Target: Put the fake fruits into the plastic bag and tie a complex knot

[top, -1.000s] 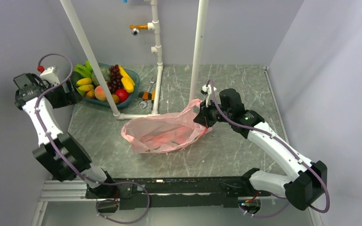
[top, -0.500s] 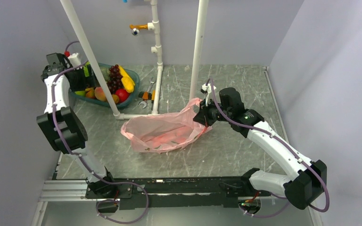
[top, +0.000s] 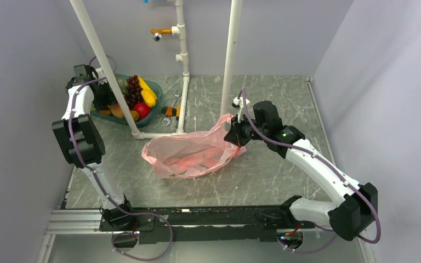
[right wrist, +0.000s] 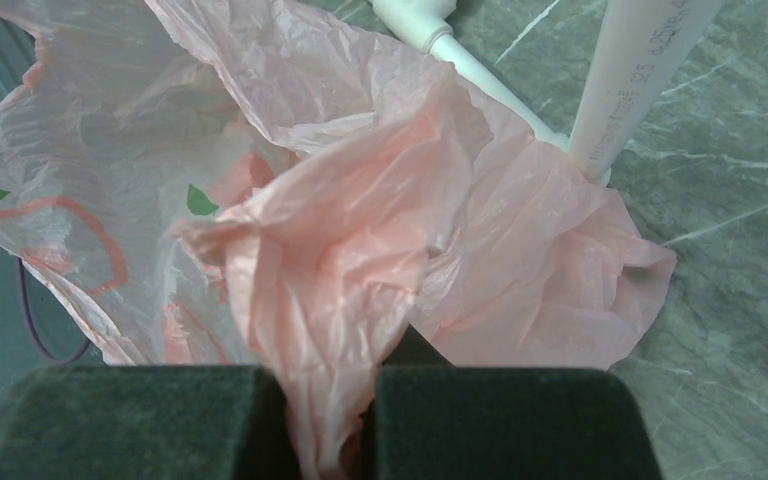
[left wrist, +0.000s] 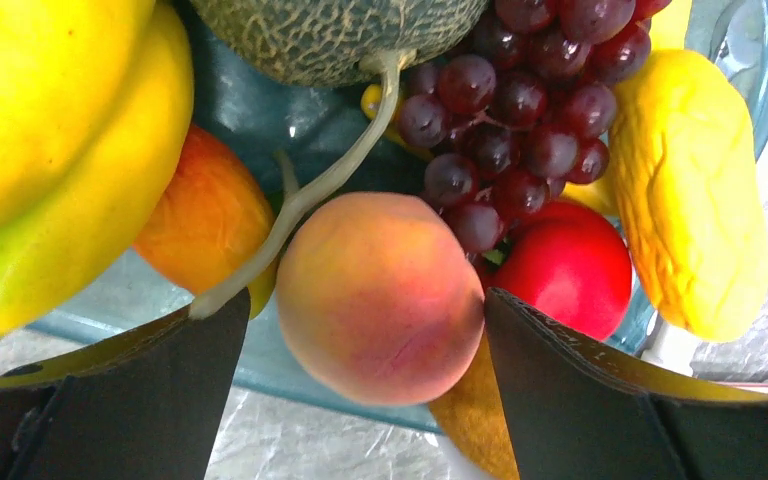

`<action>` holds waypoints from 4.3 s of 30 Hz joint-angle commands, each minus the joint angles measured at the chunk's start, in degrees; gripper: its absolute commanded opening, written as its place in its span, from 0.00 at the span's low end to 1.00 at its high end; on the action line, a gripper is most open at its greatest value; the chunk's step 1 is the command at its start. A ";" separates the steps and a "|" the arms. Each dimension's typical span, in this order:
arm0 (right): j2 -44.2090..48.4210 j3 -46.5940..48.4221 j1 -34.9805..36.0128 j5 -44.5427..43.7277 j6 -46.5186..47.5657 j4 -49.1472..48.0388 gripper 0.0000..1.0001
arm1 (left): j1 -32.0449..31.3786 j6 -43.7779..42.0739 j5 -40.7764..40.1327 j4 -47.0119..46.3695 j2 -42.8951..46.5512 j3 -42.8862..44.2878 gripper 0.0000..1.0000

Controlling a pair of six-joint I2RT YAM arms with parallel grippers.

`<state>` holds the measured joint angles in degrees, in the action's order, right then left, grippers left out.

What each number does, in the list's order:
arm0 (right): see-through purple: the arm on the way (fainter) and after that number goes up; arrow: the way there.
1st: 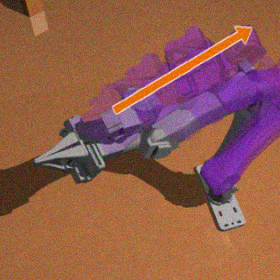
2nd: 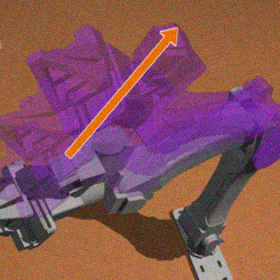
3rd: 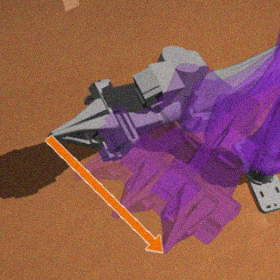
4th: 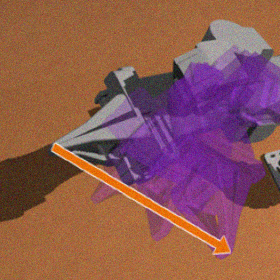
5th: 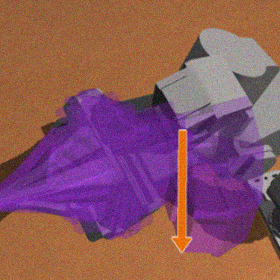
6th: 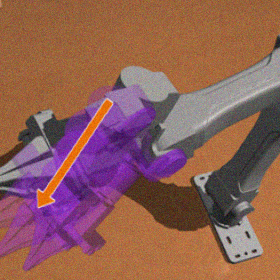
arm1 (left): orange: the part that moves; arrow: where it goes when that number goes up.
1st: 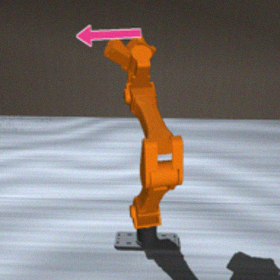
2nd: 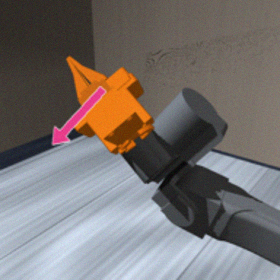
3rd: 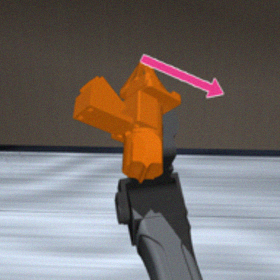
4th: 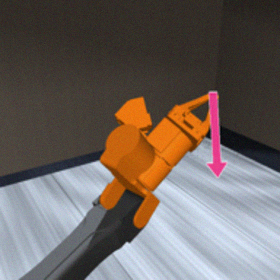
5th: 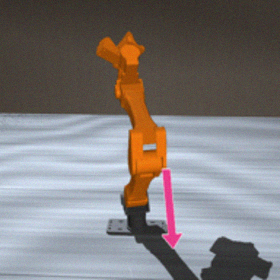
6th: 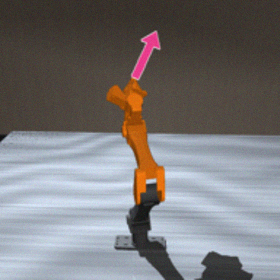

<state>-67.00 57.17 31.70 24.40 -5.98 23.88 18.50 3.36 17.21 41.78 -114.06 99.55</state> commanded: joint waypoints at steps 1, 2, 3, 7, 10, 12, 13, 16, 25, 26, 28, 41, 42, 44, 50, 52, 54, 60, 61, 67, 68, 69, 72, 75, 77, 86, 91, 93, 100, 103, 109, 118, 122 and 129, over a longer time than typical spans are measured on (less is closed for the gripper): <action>-0.06 2.51 -0.24 0.27 0.62 -1.52 0.00 | -1.12 2.59 -0.49 -2.66 -2.01 2.82 0.92; -0.08 2.55 -0.25 0.20 0.69 -1.39 0.00 | -1.27 2.74 -0.38 -2.67 -2.37 2.84 0.90; -0.07 2.53 -0.24 0.03 0.69 -1.29 0.00 | -1.27 2.98 -0.30 -2.67 -2.67 2.72 0.88; 0.02 2.77 -0.22 -0.14 0.97 -0.84 0.00 | -0.96 4.20 -0.51 -2.21 -2.22 2.09 0.82; 0.02 2.94 -0.28 -0.24 1.09 -0.71 0.00 | 0.37 5.37 -0.07 -2.11 0.02 1.54 0.71; 0.11 2.86 -0.30 -0.24 0.94 -0.84 0.00 | 1.73 5.88 -0.09 -2.95 2.63 0.88 0.64; 0.06 2.79 -0.30 -0.23 0.89 -0.85 0.00 | 2.41 5.87 -0.19 -3.70 3.86 0.38 0.61; 0.15 2.64 -0.29 -0.25 0.67 -0.85 0.00 | 4.45 5.60 -0.56 -6.07 6.94 0.11 0.51; -0.62 3.00 -0.35 0.21 1.01 -0.90 0.00 | 8.75 3.76 4.51 -5.94 11.91 3.01 0.50; -0.60 3.11 -0.31 0.23 1.12 -0.99 0.00 | 9.32 3.17 5.88 -6.62 14.12 1.23 0.50; -0.60 3.18 -0.37 0.29 1.24 -1.03 0.00 | 10.55 1.29 8.91 -7.26 19.09 -2.98 0.51; -0.73 3.36 -0.27 0.81 2.08 -0.33 0.00 | 14.23 -14.30 24.78 9.68 50.12 -21.71 0.51; -0.75 3.36 -0.30 0.94 2.08 -0.28 0.00 | 13.25 -16.40 25.43 11.54 51.92 -21.83 0.51; -0.75 3.42 -0.33 1.06 2.22 -0.06 0.00 | 9.33 -19.96 26.27 14.10 55.33 -22.55 0.50; -0.23 3.11 -0.37 1.36 2.06 -0.17 0.00 | -12.88 -16.82 21.85 8.39 64.44 -25.30 0.52; 0.07 2.80 -0.30 1.44 1.99 -0.44 0.00 | -23.50 -15.63 17.52 5.31 64.42 -25.86 0.52; 0.48 2.52 -0.34 1.57 1.70 -0.56 0.00 | -34.19 -17.10 13.09 2.77 62.96 -25.78 0.52; 1.13 1.67 -0.29 2.40 0.90 -1.43 0.00 | -57.30 -28.15 3.57 -2.87 55.51 -29.22 0.53; 1.21 1.82 -0.27 2.31 0.83 -1.31 0.00 | -58.94 -30.14 3.16 -4.57 55.26 -31.68 0.54; 1.97 1.16 -0.31 3.57 -0.39 -2.29 0.00 | -64.01 -40.53 -1.47 -15.54 53.15 -47.05 0.61; 2.02 1.11 -0.30 3.62 -0.23 -2.33 0.00 | -64.02 -41.09 -2.32 -16.35 51.94 -47.99 0.69; 2.05 1.11 -0.32 3.37 -0.06 -2.27 0.00 | -63.98 -41.28 -3.41 -17.32 50.81 -48.78 0.76; 2.17 1.16 -0.35 3.19 0.50 -1.76 0.00 | -64.00 -40.46 -5.53 -18.76 48.50 -49.39 0.98; 2.62 0.65 -0.28 3.29 1.00 -1.28 0.00 | -63.93 -36.42 -4.99 -17.13 48.58 -46.38 1.00; 2.98 0.28 -0.32 3.37 1.20 -1.05 0.00 | -63.44 -33.73 -3.69 -15.28 49.77 -42.71 0.99; 3.28 -0.37 -0.37 3.39 1.92 -0.91 0.00 | -53.21 -24.88 5.85 -5.34 52.36 -22.01 0.99; 3.17 -0.60 -0.30 3.34 1.27 -1.67 0.00 | -47.77 -29.76 -8.58 -1.27 46.78 -14.91 0.98; 3.09 -0.58 -0.30 2.97 0.94 -1.73 0.00 | -45.45 -28.39 -13.97 -0.02 42.52 -10.54 0.93; 2.99 -0.61 -0.33 1.57 0.43 -1.81 0.00 | -45.00 -18.35 -30.74 -1.12 29.86 -4.32 0.83; 2.56 -0.23 -0.35 1.60 0.21 -1.94 0.00 | -44.65 -10.14 -40.16 0.75 21.70 1.05 0.81; 2.80 -0.12 -0.27 1.28 0.48 -1.63 0.00 | -40.56 -1.13 -46.22 -3.66 12.51 2.23 0.79; 3.24 -0.50 -0.33 1.06 0.70 -1.35 0.00 | -32.13 3.89 -48.90 -1.27 -1.33 7.73 0.70; 2.96 -0.50 -0.24 0.97 0.74 -1.54 0.00 | -31.08 4.52 -48.14 -1.50 -4.25 8.19 0.71; 2.48 -0.01 -0.39 0.76 1.24 -1.07 0.00 | -30.41 7.04 -44.42 -2.67 -6.23 7.24 0.80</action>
<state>-65.43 56.53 31.57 25.82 -5.13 23.97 -11.99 7.53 -29.15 40.95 -119.77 105.78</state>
